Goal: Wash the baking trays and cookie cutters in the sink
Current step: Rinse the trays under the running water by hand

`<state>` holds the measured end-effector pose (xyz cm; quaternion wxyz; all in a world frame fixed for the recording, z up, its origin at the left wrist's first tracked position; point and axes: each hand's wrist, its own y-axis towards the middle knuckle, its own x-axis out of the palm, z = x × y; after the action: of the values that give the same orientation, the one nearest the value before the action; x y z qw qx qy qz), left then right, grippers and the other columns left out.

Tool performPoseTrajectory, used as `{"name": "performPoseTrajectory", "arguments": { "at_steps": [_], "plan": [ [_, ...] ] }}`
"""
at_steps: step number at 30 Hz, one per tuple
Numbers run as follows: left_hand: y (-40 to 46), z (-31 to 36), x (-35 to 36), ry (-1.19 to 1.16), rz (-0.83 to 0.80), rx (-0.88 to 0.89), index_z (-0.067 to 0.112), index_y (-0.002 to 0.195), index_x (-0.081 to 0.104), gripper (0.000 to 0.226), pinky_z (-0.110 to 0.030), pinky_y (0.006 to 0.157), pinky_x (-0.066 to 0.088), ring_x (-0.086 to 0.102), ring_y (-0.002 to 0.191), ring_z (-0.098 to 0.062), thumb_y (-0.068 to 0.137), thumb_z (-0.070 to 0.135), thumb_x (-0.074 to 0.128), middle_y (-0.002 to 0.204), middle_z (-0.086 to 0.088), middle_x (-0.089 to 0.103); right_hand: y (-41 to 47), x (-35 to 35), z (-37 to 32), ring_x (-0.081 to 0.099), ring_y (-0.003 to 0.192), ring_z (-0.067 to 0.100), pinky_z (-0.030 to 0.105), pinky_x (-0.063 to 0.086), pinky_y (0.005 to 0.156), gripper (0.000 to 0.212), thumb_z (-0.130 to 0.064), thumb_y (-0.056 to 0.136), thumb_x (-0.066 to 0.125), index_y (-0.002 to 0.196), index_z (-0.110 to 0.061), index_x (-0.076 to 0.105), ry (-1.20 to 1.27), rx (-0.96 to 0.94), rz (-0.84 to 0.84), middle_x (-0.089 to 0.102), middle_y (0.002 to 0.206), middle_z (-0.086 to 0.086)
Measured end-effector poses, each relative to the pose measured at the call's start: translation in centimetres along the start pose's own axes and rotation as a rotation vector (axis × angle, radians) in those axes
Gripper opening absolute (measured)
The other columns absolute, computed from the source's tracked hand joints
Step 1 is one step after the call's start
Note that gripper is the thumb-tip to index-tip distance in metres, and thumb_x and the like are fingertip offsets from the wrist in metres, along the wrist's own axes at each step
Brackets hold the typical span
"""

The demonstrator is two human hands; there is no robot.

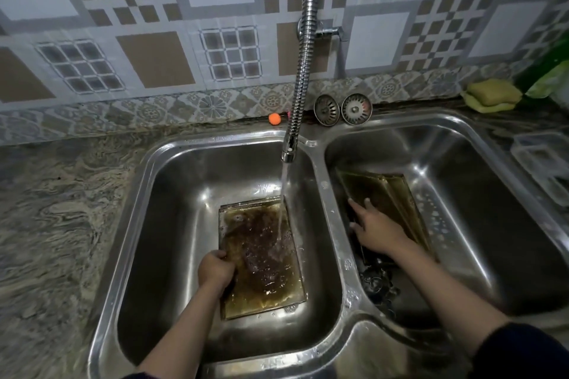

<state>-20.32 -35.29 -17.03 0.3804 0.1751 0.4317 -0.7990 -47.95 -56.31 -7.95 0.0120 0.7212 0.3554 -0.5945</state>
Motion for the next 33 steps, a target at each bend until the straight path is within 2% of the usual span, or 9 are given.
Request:
{"name": "performPoseTrajectory", "arguments": {
  "at_steps": [3,8,10,16,18,22,26,29,33],
  "plan": [
    [-3.7,2.0,-1.1,0.074,0.078,0.085,0.011,0.110,0.069,0.034,-0.034,0.087,0.051,0.061,0.103,-0.031,0.077,0.007,0.064,0.110,-0.009,0.068,-0.3,-0.2,-0.5,0.031,0.140,0.032,0.043,0.036,0.107,0.063,-0.039,0.097,0.045,0.151,-0.031,0.013,0.174,0.035,0.032,0.006,0.160,0.012],
    [-5.2,2.4,-1.7,0.163,0.124,0.217,0.013,0.105,0.070,0.027,-0.031,0.074,0.050,0.064,0.095,-0.030,0.078,0.015,0.066,0.103,-0.008,0.071,-3.3,-1.5,-1.3,0.021,0.144,0.023,0.037,0.025,0.113,0.057,-0.032,0.097,0.049,0.149,-0.021,0.028,0.392,0.018,0.275,0.021,0.157,0.009],
    [-5.7,3.1,-2.1,0.167,0.136,0.267,0.014,0.107,0.069,0.028,-0.032,0.074,0.051,0.064,0.094,-0.030,0.079,0.019,0.065,0.103,-0.007,0.071,-4.7,-1.9,-2.0,0.024,0.143,0.020,0.038,0.027,0.114,0.052,-0.028,0.096,0.050,0.146,-0.018,0.035,0.476,-0.024,0.354,0.027,0.155,0.008],
    [-6.6,4.6,-2.6,0.086,0.134,0.434,0.013,0.124,0.055,0.042,-0.034,0.086,0.051,0.061,0.098,-0.029,0.085,0.004,0.045,0.116,-0.015,0.061,-7.8,-1.0,-6.2,0.043,0.131,0.013,0.031,0.035,0.109,0.039,-0.017,0.093,0.055,0.132,-0.015,0.054,0.602,-0.250,0.491,0.049,0.138,0.000],
    [-7.5,5.2,-2.6,0.001,0.184,0.459,0.011,0.124,0.055,0.040,-0.036,0.087,0.051,0.061,0.098,-0.030,0.087,0.003,0.044,0.113,-0.016,0.062,-8.3,-0.3,-7.8,0.047,0.127,0.010,0.032,0.039,0.109,0.037,-0.013,0.093,0.056,0.129,-0.014,0.057,0.633,-0.354,0.459,0.053,0.133,-0.002],
    [-9.8,6.2,-2.8,-0.248,0.200,0.438,0.013,0.122,0.056,0.036,-0.027,0.078,0.046,0.061,0.091,-0.021,0.091,0.002,0.042,0.107,-0.011,0.065,-8.5,0.0,-10.3,0.044,0.129,0.006,0.030,0.037,0.110,0.039,-0.018,0.095,0.053,0.134,-0.018,0.052,0.603,-0.448,0.381,0.052,0.137,-0.003],
    [-10.7,8.0,-3.8,-0.402,0.217,0.460,0.028,0.117,0.055,0.035,-0.040,0.091,0.052,0.061,0.102,-0.019,0.093,0.007,0.043,0.111,-0.001,0.061,-7.7,-1.2,-12.8,0.027,0.141,0.010,0.026,0.022,0.115,0.050,-0.032,0.098,0.045,0.146,-0.022,0.035,0.305,-0.539,0.166,0.033,0.153,-0.003],
    [-11.4,9.7,-4.9,-0.459,0.256,0.468,0.023,0.118,0.056,0.034,-0.040,0.095,0.049,0.058,0.106,-0.019,0.093,0.005,0.042,0.110,0.002,0.057,-6.9,-2.3,-14.1,0.008,0.147,0.017,0.038,0.011,0.119,0.062,-0.044,0.098,0.041,0.151,-0.021,0.020,-0.008,-0.496,0.029,0.011,0.160,0.001],
    [-11.8,10.2,-4.7,-0.546,0.198,0.419,0.020,0.117,0.058,0.035,-0.029,0.081,0.051,0.060,0.088,-0.010,0.094,0.002,0.040,0.108,-0.005,0.062,-5.4,-4.5,-14.7,-0.002,0.148,0.026,0.046,0.005,0.120,0.070,-0.054,0.095,0.037,0.152,-0.022,0.013,-0.166,-0.319,-0.036,-0.003,0.161,0.009]
  ]
}}
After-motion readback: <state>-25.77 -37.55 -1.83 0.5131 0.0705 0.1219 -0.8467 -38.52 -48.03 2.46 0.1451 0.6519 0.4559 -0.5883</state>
